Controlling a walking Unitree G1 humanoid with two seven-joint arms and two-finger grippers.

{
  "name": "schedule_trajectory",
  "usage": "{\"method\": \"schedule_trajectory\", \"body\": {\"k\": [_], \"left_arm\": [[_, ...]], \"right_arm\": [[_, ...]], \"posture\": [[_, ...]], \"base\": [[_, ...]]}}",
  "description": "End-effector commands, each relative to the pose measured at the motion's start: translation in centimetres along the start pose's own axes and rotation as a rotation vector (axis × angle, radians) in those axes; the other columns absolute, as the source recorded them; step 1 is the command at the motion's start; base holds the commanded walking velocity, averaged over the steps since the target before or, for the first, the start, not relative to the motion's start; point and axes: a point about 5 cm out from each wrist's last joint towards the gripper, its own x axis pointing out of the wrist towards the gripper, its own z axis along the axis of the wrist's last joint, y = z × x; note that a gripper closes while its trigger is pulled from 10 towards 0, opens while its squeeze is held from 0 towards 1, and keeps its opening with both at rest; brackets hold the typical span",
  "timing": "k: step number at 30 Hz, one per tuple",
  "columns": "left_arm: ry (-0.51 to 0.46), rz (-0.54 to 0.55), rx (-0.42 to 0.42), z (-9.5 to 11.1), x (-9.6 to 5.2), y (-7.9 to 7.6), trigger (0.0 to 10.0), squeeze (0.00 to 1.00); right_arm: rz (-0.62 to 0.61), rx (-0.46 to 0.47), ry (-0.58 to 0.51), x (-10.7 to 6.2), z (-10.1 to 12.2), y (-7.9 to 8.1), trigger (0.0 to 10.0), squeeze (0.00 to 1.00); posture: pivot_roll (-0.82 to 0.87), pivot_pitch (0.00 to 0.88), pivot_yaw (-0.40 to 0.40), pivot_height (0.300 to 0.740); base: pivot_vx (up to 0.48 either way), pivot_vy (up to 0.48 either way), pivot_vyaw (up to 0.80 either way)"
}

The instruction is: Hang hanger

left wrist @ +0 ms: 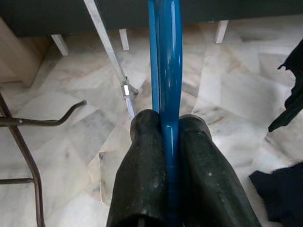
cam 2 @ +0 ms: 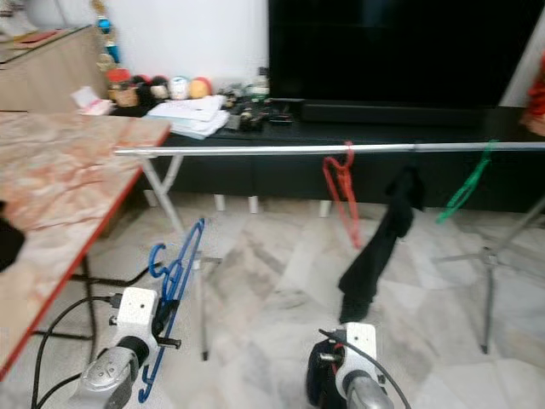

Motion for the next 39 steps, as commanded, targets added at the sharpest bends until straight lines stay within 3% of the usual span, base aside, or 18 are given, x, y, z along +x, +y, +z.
{"method": "schedule_trajectory", "body": {"k": [1,8,25,39], "left_arm": [[-0.003,-0.028,-0.005,0.2,0.1,-0.7,10.0,0.00],[-0.002,-0.041,-0.028,0.1,0.1,-0.9,10.0,0.00],[0.001,-0.040,-0.027,0.1,0.1,-0.9,10.0,0.00],[0.000,-0.041,-0.027,0.1,0.1,-0.8,10.0,0.00]], "right_arm": [[-0.052,0.010,-0.057,0.1,1.2,-1.3,10.0,0.00],[-0.080,0.023,-0.116,0.1,2.7,-2.6,10.0,0.00],[-0.061,0.005,-0.244,0.1,4.5,-0.6,10.0,0.00],[-0.080,0.009,-0.281,-0.4,5.1,-0.4,10.0,0.00]], "posture": [[-0.03,0.019,0.056,0.740],[-0.03,0.017,0.056,0.740],[-0.03,0.019,0.055,0.740],[-0.03,0.020,0.057,0.740]], "base": [[0.000,0.000,0.00],[0.000,0.000,-0.61],[-0.289,0.000,-0.03],[-0.300,0.000,0.00]]}}
